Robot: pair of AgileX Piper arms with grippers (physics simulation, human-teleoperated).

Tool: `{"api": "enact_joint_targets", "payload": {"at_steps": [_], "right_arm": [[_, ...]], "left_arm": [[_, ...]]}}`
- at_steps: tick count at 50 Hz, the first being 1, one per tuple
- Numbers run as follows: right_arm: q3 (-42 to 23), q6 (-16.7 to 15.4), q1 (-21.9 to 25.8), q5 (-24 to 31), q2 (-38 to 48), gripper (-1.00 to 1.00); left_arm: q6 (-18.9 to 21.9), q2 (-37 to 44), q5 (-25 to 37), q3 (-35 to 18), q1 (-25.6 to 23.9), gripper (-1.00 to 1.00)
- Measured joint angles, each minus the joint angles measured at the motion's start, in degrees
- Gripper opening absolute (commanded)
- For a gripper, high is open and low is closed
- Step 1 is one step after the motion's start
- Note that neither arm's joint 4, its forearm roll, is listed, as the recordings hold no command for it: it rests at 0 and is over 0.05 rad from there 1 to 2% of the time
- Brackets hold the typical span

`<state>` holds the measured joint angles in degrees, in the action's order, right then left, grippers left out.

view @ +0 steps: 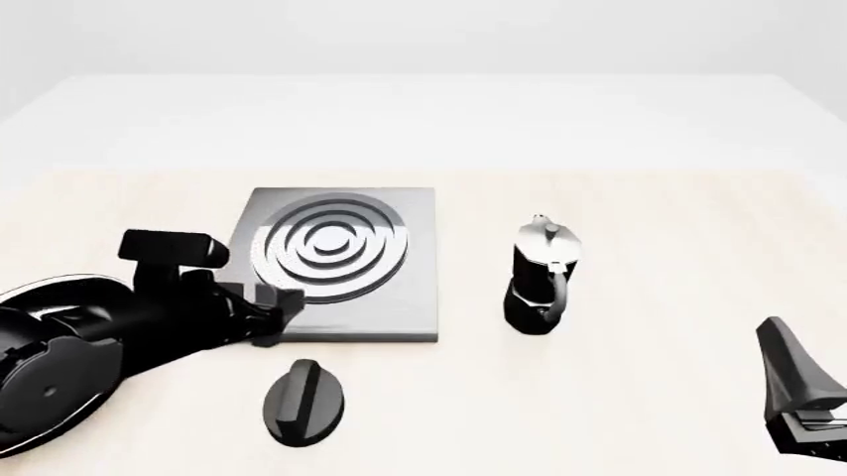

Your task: Turn on the stove.

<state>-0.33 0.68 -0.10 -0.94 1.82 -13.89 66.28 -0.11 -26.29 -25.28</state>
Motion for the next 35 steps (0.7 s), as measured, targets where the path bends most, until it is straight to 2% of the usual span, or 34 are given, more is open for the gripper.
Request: {"api": "enact_joint_targets", "payload": {"at_steps": [35], "right_arm": [[0.0, 0.0, 0.0, 0.0, 0.0, 1.0]], "left_arm": [[-4.0, 3.5, -7.6, 5.5, -0.6, 1.0]]}}
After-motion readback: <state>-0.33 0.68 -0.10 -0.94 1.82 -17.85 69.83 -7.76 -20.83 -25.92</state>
